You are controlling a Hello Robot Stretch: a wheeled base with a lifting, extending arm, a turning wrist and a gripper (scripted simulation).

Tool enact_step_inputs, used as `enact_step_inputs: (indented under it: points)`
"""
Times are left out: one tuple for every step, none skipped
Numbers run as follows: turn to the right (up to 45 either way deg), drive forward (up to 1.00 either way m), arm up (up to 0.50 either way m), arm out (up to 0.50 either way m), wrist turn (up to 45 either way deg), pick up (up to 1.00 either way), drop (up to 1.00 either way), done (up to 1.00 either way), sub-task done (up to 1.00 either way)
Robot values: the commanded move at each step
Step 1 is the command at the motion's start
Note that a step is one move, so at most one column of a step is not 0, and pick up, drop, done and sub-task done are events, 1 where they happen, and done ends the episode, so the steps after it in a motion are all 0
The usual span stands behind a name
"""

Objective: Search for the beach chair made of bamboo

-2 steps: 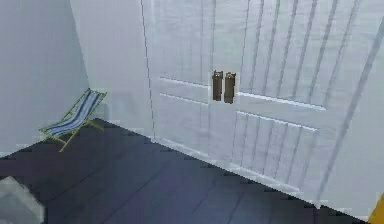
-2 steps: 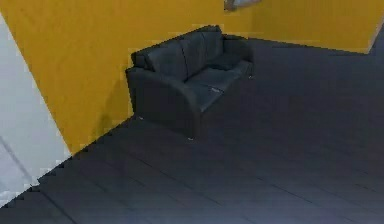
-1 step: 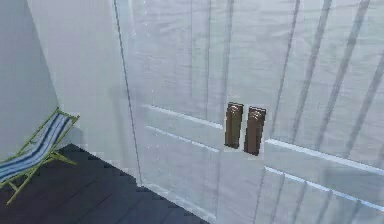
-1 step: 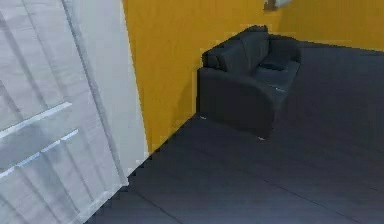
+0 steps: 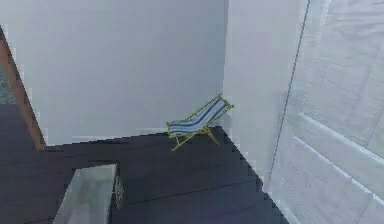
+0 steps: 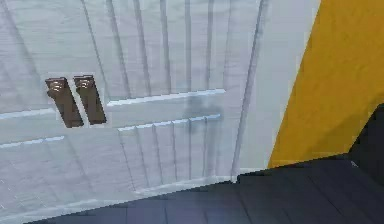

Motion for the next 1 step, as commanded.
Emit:
enact_step_inputs:
  points:
    - [0.0, 1.00, 0.00, 0.00, 0.0, 0.00, 0.00, 0.00, 0.00]
